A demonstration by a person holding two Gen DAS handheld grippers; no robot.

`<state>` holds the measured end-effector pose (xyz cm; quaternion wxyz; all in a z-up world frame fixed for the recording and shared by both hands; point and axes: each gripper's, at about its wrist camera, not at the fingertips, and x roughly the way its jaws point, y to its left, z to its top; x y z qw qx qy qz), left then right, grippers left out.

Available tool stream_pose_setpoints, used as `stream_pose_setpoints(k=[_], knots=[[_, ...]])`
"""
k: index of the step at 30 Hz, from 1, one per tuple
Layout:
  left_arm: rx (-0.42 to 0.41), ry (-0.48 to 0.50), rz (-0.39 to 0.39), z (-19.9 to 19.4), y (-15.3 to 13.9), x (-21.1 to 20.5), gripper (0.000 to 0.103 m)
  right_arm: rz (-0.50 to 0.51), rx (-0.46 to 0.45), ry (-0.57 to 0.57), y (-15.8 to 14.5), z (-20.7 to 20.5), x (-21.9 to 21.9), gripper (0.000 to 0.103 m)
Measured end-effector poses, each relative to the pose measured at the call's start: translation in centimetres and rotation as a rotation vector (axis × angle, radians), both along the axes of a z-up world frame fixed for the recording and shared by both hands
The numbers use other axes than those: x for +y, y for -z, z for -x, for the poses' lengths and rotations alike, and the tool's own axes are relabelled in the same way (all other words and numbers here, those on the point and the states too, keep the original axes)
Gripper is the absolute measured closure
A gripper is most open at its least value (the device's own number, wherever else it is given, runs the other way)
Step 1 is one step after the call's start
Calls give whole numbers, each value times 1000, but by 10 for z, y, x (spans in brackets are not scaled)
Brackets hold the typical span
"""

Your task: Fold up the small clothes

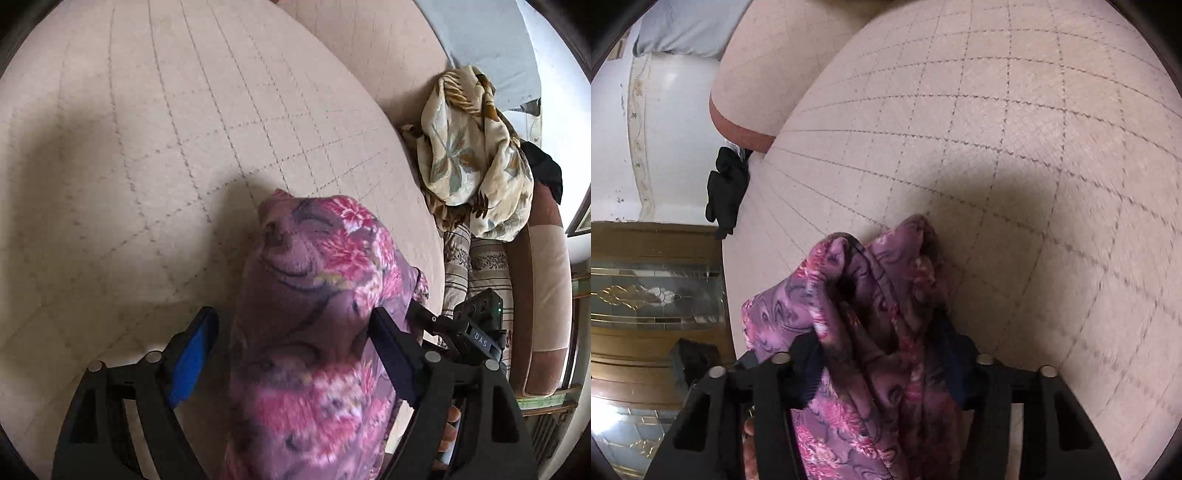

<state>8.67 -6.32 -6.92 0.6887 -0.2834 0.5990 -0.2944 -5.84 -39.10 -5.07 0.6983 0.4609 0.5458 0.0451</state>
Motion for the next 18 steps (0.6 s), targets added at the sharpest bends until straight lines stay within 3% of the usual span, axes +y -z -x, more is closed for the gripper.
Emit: stream_pose_setpoints(k=[2, 4, 5, 7, 10, 14, 17, 18], knots=[[-6, -12, 19, 4, -1, 0, 48, -22, 10, -3, 6, -3, 0, 66], [13, -14, 38, 6, -3, 3, 74, 18, 22, -29, 7, -8, 8, 76], [18, -13, 60, 7, -6, 6, 77, 30, 19, -34, 5, -6, 10, 81], [13, -8, 107, 11, -23, 18, 79, 33, -12, -33, -4, -8, 18, 84], [-67, 12, 130, 15, -67, 38, 79, 12, -118, -42, -36, -9, 30, 84], [-138, -25, 166, -22, -110, 69, 79, -3, -240, -72, -85, -49, 58, 84], [-159, -75, 101, -66, -107, 76, 76, 66, -252, -110, -95, -101, 83, 84], [-145, -97, 75, -77, -97, 77, 69, 85, -255, -121, -91, -116, 88, 84]])
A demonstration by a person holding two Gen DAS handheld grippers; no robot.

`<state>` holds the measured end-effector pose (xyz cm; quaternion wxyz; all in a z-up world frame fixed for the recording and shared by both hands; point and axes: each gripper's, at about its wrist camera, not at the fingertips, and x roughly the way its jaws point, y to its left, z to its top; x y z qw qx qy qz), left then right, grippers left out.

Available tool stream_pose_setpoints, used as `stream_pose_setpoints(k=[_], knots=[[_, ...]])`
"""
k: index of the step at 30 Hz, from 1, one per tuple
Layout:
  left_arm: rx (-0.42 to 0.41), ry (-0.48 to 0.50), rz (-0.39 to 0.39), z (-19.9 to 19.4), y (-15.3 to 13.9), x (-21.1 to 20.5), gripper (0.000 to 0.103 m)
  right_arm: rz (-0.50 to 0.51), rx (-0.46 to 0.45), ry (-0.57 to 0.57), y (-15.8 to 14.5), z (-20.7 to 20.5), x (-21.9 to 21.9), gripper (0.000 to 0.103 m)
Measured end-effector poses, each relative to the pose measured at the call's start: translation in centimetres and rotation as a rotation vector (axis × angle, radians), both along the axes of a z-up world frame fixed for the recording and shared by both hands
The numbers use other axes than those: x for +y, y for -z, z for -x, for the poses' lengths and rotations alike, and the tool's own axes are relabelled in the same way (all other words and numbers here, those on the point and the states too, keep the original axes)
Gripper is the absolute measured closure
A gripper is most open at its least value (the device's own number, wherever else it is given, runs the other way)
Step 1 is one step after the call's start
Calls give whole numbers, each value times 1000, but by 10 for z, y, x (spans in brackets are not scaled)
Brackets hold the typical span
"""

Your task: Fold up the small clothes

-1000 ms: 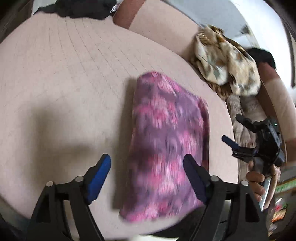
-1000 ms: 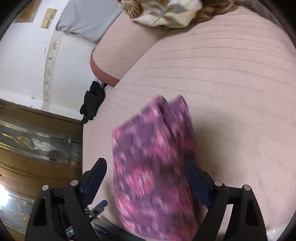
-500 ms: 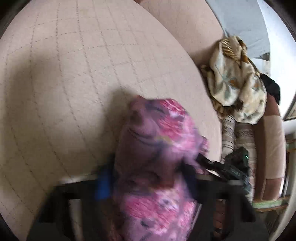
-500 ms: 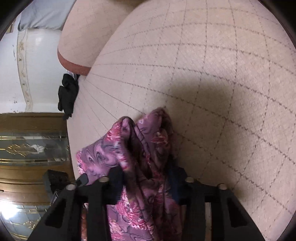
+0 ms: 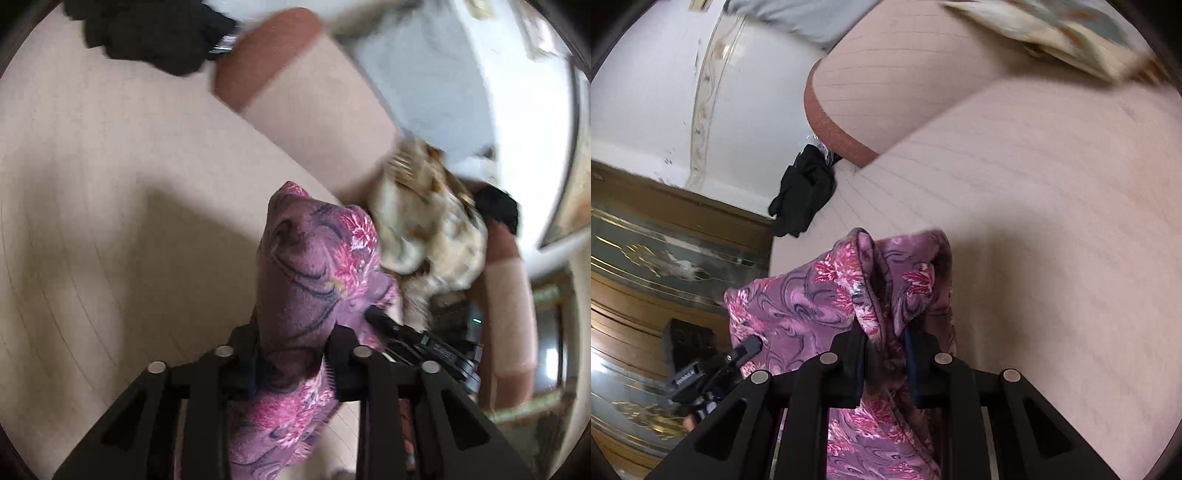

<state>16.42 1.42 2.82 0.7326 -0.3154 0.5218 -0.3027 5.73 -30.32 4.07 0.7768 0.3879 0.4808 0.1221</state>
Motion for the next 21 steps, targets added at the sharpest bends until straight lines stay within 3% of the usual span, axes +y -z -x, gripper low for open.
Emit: stream_pose_setpoints(k=[2, 4, 5, 6, 8, 9, 11, 13, 16, 18, 19, 20, 21], knots=[[43, -86, -114, -18, 34, 3, 54, 43, 25, -24, 25, -30, 11, 76], [78, -90, -220, -19, 67, 5, 53, 118, 130, -67, 72, -52, 25, 71], [100, -77, -207, -13, 75, 11, 53, 138, 180, -68, 87, -55, 26, 70], [101, -70, -170, -6, 78, 18, 51, 97, 157, -48, 91, -49, 25, 69], [51, -51, -155, 19, 68, 33, 42, 58, 100, -31, 75, -28, 22, 55], [25, -54, -175, 29, 59, 36, 37, 55, 58, -16, 61, -7, 21, 41], [-29, -50, -202, 55, 43, 37, 30, 63, 36, 11, 43, 30, 22, 36], [-21, -5, -222, 75, 43, 33, 29, 20, 26, 12, 36, 67, 30, 37], [35, 65, -262, 111, 71, 26, 34, 22, 46, -32, 48, 113, 55, 46], [76, 56, -275, 122, 91, 29, 46, 86, 113, -52, 70, 125, 73, 67], [69, 49, -278, 125, 93, 31, 52, 150, 150, -49, 81, 123, 80, 86], [48, 40, -284, 128, 91, 32, 56, 183, 152, -42, 80, 125, 80, 94], [43, 38, -251, 133, 86, 35, 82, 191, 133, -38, 71, 123, 79, 97]])
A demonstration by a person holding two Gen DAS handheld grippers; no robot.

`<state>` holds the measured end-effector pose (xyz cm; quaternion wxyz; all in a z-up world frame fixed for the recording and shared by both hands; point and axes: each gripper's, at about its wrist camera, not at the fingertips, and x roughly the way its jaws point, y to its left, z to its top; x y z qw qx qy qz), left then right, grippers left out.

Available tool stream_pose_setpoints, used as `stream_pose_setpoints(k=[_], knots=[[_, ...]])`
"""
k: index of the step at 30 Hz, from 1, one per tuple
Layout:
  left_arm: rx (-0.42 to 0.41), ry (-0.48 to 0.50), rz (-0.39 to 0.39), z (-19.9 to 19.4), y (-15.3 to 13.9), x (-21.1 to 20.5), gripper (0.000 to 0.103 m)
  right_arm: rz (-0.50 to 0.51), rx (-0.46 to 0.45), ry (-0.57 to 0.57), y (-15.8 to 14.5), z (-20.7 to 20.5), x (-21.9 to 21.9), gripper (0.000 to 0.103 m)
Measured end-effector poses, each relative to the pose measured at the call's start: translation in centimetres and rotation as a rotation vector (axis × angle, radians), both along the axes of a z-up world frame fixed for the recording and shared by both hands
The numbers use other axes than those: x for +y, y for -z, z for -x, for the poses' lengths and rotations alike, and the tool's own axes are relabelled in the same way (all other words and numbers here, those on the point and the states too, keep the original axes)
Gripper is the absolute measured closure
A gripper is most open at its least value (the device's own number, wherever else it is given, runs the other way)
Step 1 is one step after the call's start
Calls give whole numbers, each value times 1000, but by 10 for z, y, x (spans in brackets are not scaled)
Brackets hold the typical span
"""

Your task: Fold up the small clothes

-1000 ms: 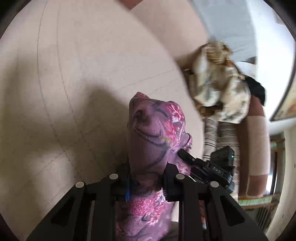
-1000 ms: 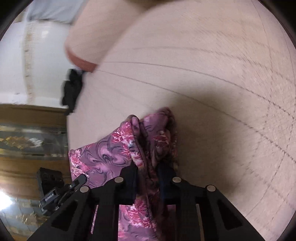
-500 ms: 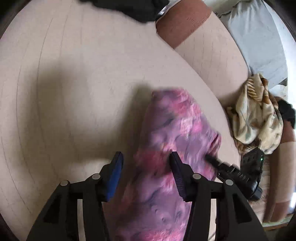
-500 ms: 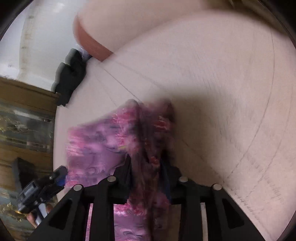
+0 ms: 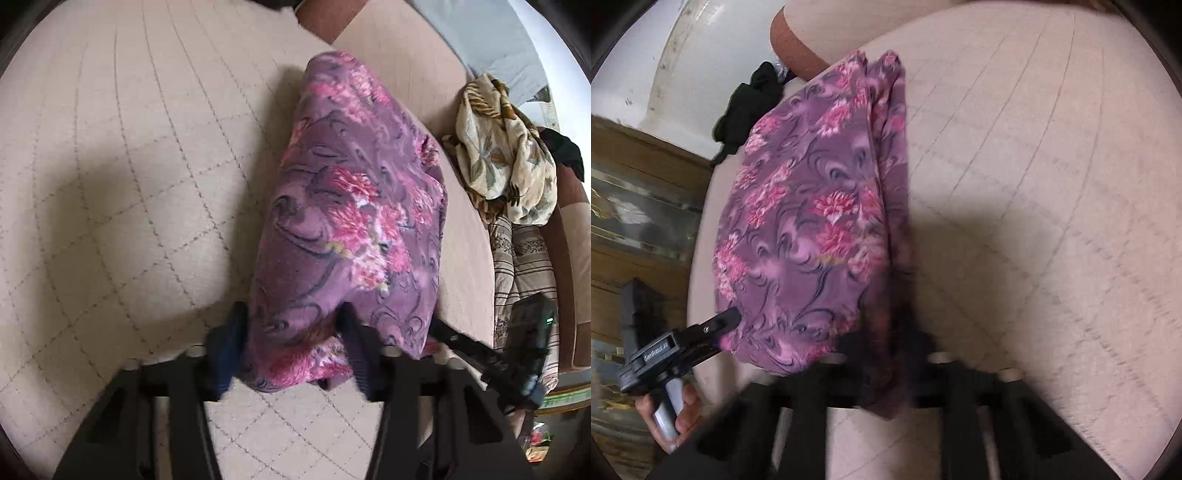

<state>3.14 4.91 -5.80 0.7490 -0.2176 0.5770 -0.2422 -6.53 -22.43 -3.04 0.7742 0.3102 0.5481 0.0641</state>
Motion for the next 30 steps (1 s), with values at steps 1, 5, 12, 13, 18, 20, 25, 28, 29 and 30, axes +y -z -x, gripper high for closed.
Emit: stream_pose_setpoints(k=[1, 5, 12, 13, 18, 20, 25, 28, 29, 30], knots=[[-6, -4, 30, 4, -4, 4, 94, -17, -25, 8, -8, 0, -2, 97], [-46, -68, 2, 26, -3, 19, 94, 29, -96, 10, -25, 14, -2, 98], [-74, -86, -50, 34, -8, 10, 86, 54, -17, 17, -5, 11, -2, 96], [-62, -104, -54, 37, -4, 16, 76, 62, -23, 16, -7, 21, -2, 90], [-95, -135, -37, 45, -13, 23, 64, -77, -41, 89, -8, 45, -19, 47], [-116, -148, -31, 47, -19, 26, 52, -107, -44, 115, -11, 49, -26, 41], [-69, -170, -7, 36, -8, 21, 50, -179, -32, 120, 0, 50, -32, 41], [-52, -178, -20, 29, 0, 17, 51, -207, -31, 120, 6, 43, -32, 50], [-61, -173, -28, 29, -1, 17, 51, -192, -29, 119, 7, 43, -32, 67], [-70, -165, -33, 29, -2, 16, 55, -162, -19, 114, 9, 41, -31, 79]])
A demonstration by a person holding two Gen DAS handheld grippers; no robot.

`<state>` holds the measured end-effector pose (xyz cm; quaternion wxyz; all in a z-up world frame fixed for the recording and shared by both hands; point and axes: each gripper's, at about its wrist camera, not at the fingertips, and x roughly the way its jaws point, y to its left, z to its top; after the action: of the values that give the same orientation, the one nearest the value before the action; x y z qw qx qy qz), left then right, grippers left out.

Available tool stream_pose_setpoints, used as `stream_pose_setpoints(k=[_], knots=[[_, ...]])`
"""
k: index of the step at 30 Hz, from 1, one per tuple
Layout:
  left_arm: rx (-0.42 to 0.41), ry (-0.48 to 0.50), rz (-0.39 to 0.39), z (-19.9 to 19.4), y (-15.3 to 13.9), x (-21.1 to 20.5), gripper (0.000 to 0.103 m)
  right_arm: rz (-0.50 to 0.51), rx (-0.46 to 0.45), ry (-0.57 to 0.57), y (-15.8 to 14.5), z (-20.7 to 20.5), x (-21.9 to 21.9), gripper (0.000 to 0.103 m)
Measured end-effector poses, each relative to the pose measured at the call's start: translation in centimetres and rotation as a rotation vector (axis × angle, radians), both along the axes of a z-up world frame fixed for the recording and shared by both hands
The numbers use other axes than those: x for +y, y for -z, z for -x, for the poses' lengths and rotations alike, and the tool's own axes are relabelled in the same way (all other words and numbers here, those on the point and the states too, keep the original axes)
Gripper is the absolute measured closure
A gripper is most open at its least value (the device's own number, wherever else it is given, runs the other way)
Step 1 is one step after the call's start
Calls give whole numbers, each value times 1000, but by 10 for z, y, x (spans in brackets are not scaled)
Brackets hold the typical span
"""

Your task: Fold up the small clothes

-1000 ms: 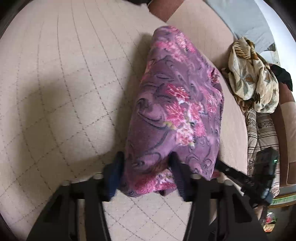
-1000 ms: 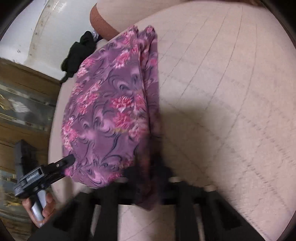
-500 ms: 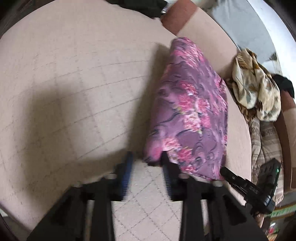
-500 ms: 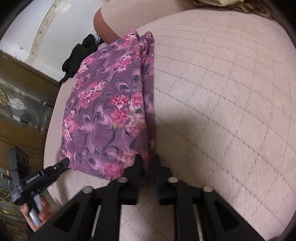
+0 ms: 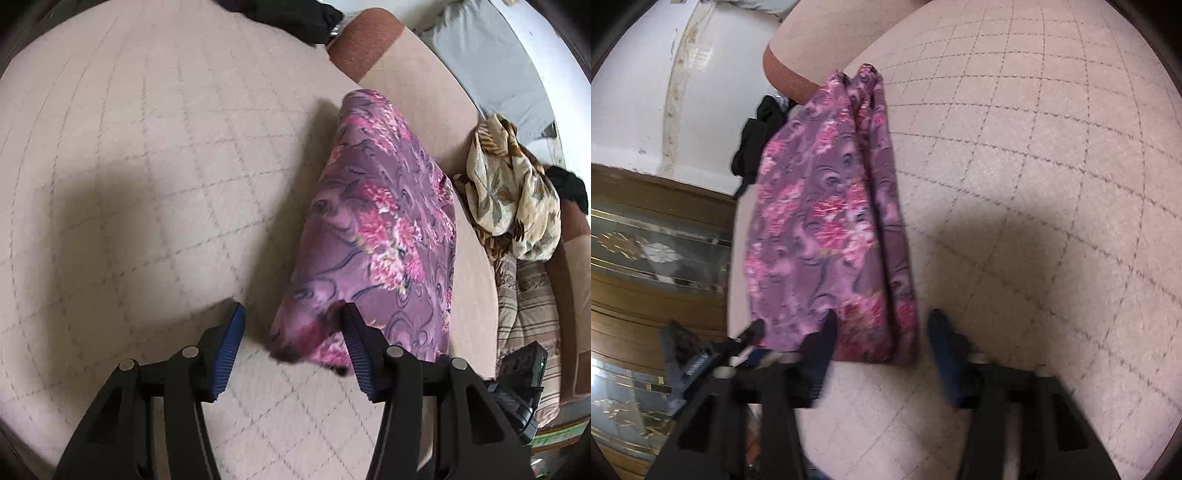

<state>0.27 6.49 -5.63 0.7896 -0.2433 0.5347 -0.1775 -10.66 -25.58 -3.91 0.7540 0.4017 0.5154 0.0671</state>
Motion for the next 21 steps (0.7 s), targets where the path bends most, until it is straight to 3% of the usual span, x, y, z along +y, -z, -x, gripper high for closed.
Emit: stream_pose_setpoints(k=[1, 2, 4, 7, 11, 15, 18, 19, 20, 21], knots=[[-7, 16, 3, 0, 0, -3, 74, 36, 15, -12, 2, -3, 2, 88], [-3, 50, 25, -1, 2, -8, 86, 61, 21, -24, 4, -3, 3, 90], [-34, 72, 13, 2, -1, -8, 93, 98, 18, -42, 1, -6, 7, 91], [-65, 61, 37, 12, -15, 3, 95, 127, 0, -48, -12, -3, 9, 94], [-38, 34, 154, 44, -27, 34, 95, 108, -64, -14, -39, 28, 8, 97], [8, 72, 74, 65, -10, 29, 95, 124, -22, -7, -40, 60, 12, 97], [-33, 96, -20, 67, -11, 19, 93, 117, -31, 16, -39, 54, 8, 95], [-32, 96, -38, 68, -10, 17, 84, 111, -44, 24, -40, 51, 8, 90], [-31, 98, -51, 69, -9, 16, 77, 108, -54, 34, -40, 48, 7, 68], [-32, 98, -61, 69, -9, 14, 63, 114, -52, 33, -38, 45, 7, 53]])
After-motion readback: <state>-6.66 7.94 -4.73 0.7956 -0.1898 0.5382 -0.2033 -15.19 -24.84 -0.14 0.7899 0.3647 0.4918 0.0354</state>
